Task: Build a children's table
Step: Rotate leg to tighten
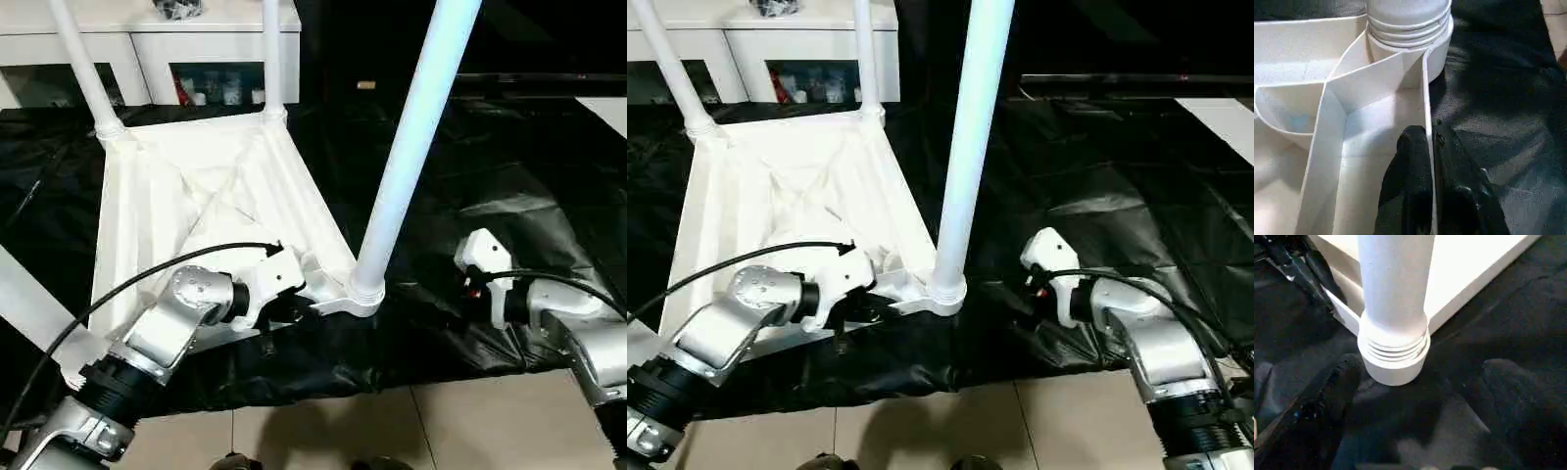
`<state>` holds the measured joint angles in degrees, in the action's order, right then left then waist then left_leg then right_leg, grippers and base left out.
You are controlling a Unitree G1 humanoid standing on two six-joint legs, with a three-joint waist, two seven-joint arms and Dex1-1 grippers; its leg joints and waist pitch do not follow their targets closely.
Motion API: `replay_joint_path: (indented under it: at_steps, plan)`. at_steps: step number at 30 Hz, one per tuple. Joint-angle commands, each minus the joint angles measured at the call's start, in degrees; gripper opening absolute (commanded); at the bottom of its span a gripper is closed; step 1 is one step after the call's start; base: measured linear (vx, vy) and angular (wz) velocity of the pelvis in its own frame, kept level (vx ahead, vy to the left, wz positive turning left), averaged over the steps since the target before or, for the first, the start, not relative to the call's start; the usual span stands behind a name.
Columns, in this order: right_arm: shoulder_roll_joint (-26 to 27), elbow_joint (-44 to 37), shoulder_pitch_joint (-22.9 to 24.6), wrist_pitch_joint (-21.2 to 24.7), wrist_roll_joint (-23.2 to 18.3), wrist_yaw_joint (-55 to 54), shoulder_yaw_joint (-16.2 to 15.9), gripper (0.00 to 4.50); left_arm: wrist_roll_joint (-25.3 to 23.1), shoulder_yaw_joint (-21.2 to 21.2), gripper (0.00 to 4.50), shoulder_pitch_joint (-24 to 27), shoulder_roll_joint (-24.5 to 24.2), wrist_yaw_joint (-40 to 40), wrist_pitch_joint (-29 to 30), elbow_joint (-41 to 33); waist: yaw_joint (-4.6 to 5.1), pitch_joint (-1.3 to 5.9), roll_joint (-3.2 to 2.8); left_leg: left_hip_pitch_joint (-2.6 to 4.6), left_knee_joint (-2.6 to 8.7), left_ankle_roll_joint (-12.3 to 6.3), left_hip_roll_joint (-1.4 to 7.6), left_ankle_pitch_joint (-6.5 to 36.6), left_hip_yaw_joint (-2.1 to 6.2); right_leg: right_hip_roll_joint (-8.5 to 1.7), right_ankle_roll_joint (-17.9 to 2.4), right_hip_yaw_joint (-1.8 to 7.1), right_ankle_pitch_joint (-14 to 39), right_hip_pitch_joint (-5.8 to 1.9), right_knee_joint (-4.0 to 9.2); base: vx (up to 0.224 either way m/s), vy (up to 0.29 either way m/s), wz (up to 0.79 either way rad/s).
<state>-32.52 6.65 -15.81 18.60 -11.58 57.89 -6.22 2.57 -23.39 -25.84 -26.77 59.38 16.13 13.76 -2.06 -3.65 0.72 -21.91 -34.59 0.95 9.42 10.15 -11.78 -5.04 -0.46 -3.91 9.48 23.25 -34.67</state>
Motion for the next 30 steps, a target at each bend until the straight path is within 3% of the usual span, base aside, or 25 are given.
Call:
replay_joint_path:
  at_steps: [1,6,10,12,15,17,19,23,26,30]
  plan:
    - [0.55,-1.04,-1.02,-0.13,0.36,0.03,-1.05,4.5,-0.96,-0.75,0.06,-0.89,-1.03,2.49,-5.48,5.19,-0.27,3.42,0.73,1.4,4.27,-0.69,3.57,20.1,2.47,-4.0,-7.2,2.67,30.13,-1.46,6.19,0.0,0.0,0.0]
    - [2.9,1.05,-3.37,-1.18,0.57,0.49,-2.75,4.5,-0.11,0.84,0.06,-4.68,-0.61,5.93,-12.5,12.95,-0.23,3.36,0.61,1.85,4.35,1.05,3.78,22.6,2.82,-4.34,-5.2,2.46,35.68,-1.04,6.52,0.0,0.0,0.0]
    - [2.98,1.61,-3.91,-1.74,0.6,1.9,-3.86,4.5,-0.21,0.75,0.06,-5.37,-0.51,6.58,-13.24,13.95,-0.16,3.31,0.44,1.85,4.56,1.49,3.94,23.66,2.97,-4.45,-5.4,2.42,35.46,-1.09,6.53,0.0,0.0,0.0]
    - [3.57,3.63,-5.28,-3.15,2.54,2.22,-5.95,4.5,-0.21,0.63,0.06,-5.7,-0.24,6.93,-12.97,14.1,0.19,3.35,0.42,1.55,4.75,1.9,3.92,24.13,3.13,-4.5,-6.08,2.25,34.66,-1.32,6.4,0.0,0.0,0.0]
    - [4.48,6.97,-6.92,-5.58,4.38,2.94,-7.94,4.5,0.21,0.55,0.06,-5.82,0.21,8.0,-13.39,14.75,0.1,3.32,0.4,2.05,4.5,2.01,3.87,25.14,3.04,-4.7,-6.33,2.35,35.49,-0.93,6.71,0.0,0.0,0.0]
    - [4.94,8.63,-7.71,-6.74,5.1,2.78,-8.46,4.5,0.21,0.57,0.06,-6.03,0.46,8.51,-14.14,15.56,0.07,3.36,0.43,1.91,4.55,1.87,3.89,24.61,3.04,-4.68,-6.47,2.4,34.89,-1.08,6.64,0.0,0.0,0.0]
    - [6.85,13.58,-10.44,-9.43,6.27,1.04,-8.63,4.12,0.01,0.41,0.0,-6.28,0.65,9.54,-15.15,16.57,0.03,3.46,0.52,1.98,4.5,1.85,3.93,24.2,2.93,-4.72,-7.21,2.5,33.57,-0.96,6.52,0.0,0.0,0.0]
    - [7.86,15.57,-11.84,-10.32,6.31,0.84,-8.71,3.75,0.04,0.36,0.0,-6.1,0.48,9.82,-15.09,16.2,-0.29,3.49,0.36,2.23,4.53,1.65,4.02,23.45,2.67,-4.53,-8.43,2.73,30.83,-0.89,6.19,0.0,0.0,0.0]
    - [8.49,16.81,-12.64,-11.11,6.11,0.95,-8.51,3.56,0.05,0.38,0.0,-6.09,0.27,10.22,-15.04,16.13,-0.49,3.65,0.44,1.76,4.74,1.41,4.13,21.94,2.64,-4.56,-9.48,2.8,27.52,-1.39,5.59,0.0,0.0,0.0]
    - [9.26,19.69,-13.8,-13.06,5.87,3.32,-8.76,3.2,-0.28,0.58,0.0,-6.31,-0.1,11.4,-15.54,16.88,-0.53,3.61,0.39,1.77,4.65,1.3,4.07,21.66,2.5,-4.55,-10.19,2.86,26.81,-1.43,5.45,0.0,0.0,0.0]
